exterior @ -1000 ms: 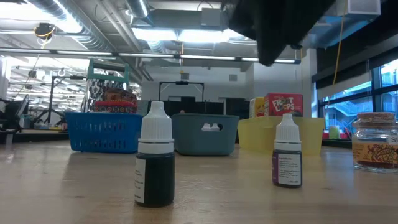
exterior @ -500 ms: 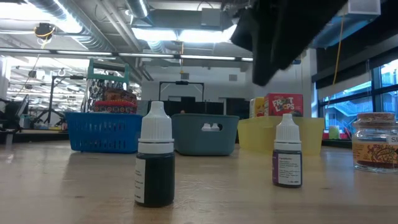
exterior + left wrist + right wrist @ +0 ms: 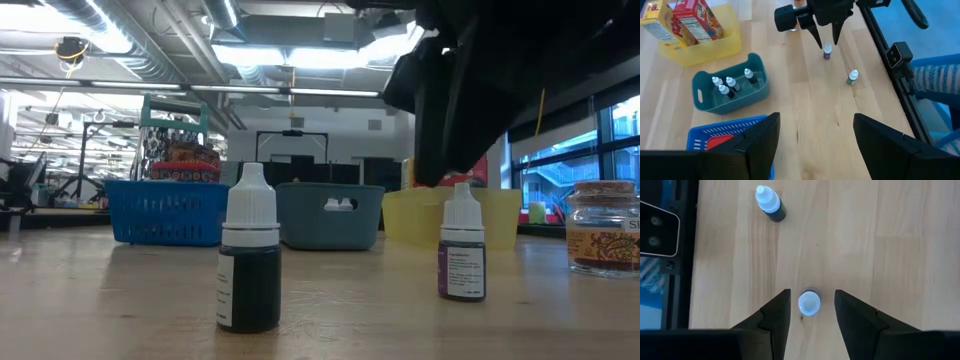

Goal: Pick & Place Kitchen Items
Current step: Put the small food coloring bottle into the gray bin

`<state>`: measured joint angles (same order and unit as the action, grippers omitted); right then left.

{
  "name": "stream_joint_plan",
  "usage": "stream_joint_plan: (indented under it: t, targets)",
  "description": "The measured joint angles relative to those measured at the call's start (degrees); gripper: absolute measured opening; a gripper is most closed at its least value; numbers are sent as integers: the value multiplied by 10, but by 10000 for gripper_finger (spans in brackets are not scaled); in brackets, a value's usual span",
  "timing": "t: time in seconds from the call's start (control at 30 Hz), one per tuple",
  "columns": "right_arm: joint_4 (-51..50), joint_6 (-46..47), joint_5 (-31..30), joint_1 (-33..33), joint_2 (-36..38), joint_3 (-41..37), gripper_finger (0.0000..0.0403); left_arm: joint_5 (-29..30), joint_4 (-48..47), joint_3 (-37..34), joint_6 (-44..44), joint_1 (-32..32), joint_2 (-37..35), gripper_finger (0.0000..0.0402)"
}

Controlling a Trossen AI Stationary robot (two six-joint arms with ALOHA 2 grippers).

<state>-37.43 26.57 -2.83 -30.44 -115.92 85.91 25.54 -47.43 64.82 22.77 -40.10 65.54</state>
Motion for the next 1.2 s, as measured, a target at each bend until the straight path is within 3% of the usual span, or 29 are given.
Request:
stream_joint_plan:
  t: [0.47, 1.2]
  targets:
    - [-45, 0, 20, 0, 0, 0, 156, -1, 14, 0, 17, 0, 0, 249]
    - [-8, -26, 22, 1, -30, 0, 156, -1, 27, 0, 16, 0, 0, 249]
